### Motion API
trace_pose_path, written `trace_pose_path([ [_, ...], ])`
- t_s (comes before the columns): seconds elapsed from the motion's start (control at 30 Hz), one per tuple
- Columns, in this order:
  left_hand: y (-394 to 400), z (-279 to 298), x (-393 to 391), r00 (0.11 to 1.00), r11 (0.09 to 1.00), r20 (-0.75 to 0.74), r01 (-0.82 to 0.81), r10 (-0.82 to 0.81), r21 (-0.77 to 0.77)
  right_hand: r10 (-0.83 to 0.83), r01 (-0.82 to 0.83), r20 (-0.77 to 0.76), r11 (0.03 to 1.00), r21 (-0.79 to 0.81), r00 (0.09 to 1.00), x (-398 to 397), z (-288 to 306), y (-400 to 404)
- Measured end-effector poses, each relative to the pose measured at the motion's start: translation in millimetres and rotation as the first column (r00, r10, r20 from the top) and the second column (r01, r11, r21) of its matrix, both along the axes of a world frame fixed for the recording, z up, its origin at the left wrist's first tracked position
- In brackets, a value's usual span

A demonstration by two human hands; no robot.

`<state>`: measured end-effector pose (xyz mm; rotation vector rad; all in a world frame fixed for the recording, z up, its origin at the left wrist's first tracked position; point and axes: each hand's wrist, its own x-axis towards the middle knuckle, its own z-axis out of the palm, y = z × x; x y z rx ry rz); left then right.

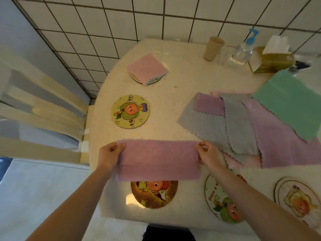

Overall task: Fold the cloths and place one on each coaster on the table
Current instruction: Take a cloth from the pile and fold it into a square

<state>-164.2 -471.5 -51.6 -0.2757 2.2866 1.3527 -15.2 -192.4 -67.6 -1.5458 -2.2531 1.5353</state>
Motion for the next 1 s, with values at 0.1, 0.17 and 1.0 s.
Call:
trace_pose_path([
  [0.1,2.9,-1.2,-2.2,1.000,0.999,-0.010,-0.005,0.005,-0.036,0.024,-0.024,0.029,1.000,0.017,0.999,-5.1,0.9,3.0],
  [0.17,3.3,-2.7,-3.3,1.000,0.998,-0.010,-0.013,0.013,-0.066,0.021,-0.022,0.034,0.999,0.029,0.999,-6.9,0.4,2.9],
  [1.0,-74.4,-35.2,114.8,0.384,0.408,-0.206,0.575,-0.900,-0.709,0.822,-0.852,0.428,0.126,0.509,0.377,99.8,-2.0,-44.5],
])
